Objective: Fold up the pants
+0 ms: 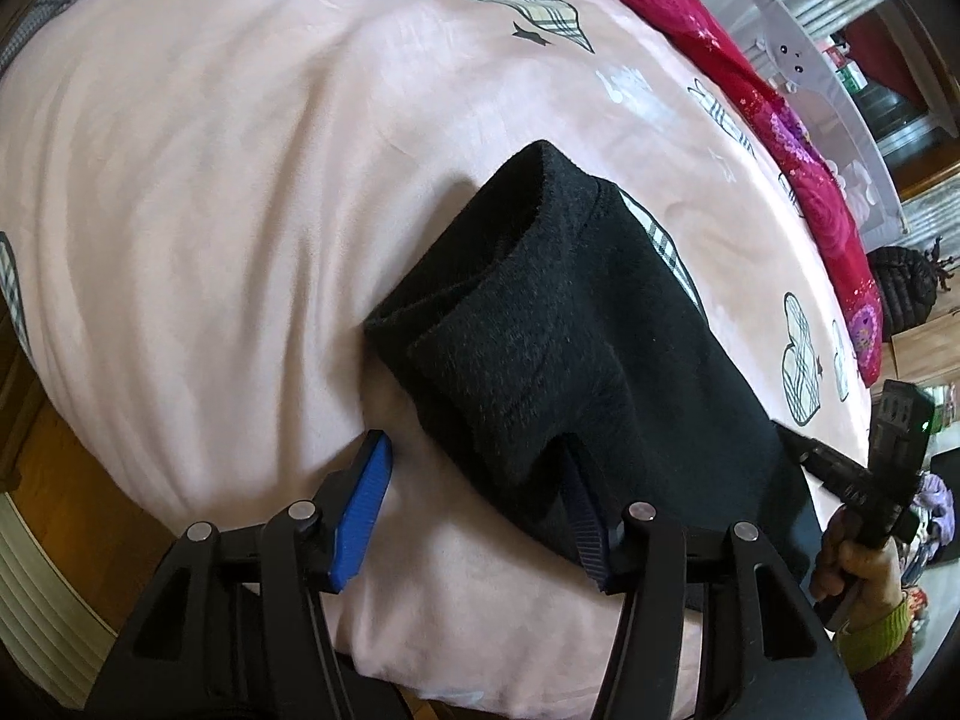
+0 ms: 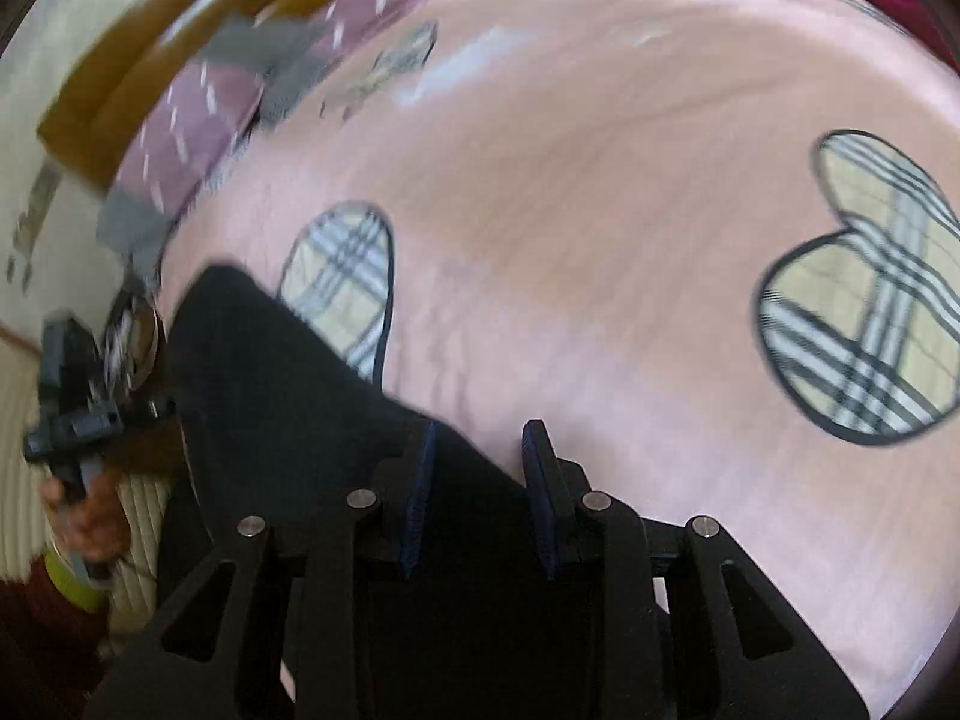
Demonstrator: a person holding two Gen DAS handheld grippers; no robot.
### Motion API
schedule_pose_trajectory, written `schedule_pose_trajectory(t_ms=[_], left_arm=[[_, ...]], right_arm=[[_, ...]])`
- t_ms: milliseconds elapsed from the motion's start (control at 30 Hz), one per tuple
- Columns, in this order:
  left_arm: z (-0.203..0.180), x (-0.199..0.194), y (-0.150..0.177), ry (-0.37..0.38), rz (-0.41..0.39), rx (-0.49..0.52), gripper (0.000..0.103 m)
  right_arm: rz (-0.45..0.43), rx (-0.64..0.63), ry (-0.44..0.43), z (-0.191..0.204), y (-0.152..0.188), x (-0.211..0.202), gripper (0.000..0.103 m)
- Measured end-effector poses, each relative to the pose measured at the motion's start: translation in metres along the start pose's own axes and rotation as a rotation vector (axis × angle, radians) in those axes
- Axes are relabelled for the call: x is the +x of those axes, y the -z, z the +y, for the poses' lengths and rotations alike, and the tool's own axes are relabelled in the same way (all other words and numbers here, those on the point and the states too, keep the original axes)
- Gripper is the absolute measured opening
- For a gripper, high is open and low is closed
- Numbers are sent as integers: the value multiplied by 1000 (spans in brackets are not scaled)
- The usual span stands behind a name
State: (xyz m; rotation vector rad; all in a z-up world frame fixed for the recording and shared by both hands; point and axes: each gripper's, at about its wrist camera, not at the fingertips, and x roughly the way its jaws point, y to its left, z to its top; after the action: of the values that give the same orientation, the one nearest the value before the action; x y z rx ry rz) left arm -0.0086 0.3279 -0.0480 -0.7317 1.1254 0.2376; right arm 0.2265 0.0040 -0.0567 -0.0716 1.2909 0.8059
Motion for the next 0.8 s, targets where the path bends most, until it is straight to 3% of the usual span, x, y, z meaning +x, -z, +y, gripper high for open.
schedule_pose_trajectory(t_ms=[100, 267, 400, 467, 567, 800], left_arm=[[-3, 5, -2, -10, -4, 6, 56], [-8, 10, -8, -20, -22, 3, 56], [-16, 13, -11, -44, -58, 23, 36], [-24, 12, -12, -37, -69, 49, 23], [-30, -4, -14, -13, -109, 74, 17], [-37, -58, -15, 96, -203, 133, 17]], right_arm=[[63, -101, 45, 13, -1, 15, 32], [114, -144, 24, 17, -5, 22, 32], [132, -189, 19, 22, -1, 24, 27], [127, -206, 43, 27, -1, 24, 14], [83, -266, 136, 47, 1, 16, 5], [-118, -271, 225, 67, 0, -42, 5]])
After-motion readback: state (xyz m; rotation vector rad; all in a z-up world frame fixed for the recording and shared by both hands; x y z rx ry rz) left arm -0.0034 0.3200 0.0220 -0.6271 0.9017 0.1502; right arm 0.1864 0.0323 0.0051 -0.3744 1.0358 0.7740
